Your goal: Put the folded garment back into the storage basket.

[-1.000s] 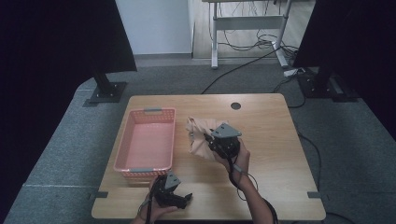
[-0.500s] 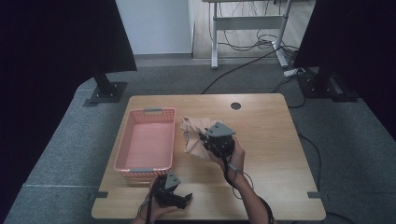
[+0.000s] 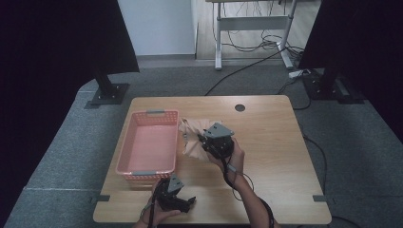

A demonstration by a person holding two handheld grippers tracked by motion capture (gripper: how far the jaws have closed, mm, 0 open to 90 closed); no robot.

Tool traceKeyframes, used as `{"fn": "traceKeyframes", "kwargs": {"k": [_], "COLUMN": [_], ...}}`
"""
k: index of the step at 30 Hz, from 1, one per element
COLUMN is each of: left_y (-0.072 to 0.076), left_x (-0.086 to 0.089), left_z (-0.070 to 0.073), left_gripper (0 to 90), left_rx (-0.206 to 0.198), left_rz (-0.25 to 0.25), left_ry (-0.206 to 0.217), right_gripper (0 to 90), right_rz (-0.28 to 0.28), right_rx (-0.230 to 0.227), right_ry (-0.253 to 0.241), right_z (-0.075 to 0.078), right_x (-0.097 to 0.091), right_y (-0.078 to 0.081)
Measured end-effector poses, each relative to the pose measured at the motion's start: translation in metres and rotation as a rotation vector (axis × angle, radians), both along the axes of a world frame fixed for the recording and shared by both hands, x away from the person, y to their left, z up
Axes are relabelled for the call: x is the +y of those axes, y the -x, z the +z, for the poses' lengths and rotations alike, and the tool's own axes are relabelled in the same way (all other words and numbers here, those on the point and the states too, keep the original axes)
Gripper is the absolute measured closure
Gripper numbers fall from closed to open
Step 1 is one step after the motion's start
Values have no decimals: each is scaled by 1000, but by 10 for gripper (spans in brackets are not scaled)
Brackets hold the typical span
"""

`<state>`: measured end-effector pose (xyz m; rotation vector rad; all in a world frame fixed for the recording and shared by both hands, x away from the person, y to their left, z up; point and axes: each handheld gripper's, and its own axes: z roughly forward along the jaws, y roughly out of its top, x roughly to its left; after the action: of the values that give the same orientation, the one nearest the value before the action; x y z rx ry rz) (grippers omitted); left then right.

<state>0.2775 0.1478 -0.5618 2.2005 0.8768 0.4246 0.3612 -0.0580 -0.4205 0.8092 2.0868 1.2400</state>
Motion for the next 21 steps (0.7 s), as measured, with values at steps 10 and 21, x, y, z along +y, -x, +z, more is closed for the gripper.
{"fn": "traceKeyframes", "kwargs": {"k": [10,21], "left_y": [0,0], "left_x": [0,0], "left_z": [0,0], "left_gripper": [27,27], "left_rx": [0,1], "left_rz": [-1,-3], "left_ry": [0,0], "right_gripper": [721,721], "right_rz": [13,27], "right_rx": [5,7], "right_ry": [-2,-5], "right_z": [-1,-3], "right_x": [9,18], "right_y": [-1,-3]}}
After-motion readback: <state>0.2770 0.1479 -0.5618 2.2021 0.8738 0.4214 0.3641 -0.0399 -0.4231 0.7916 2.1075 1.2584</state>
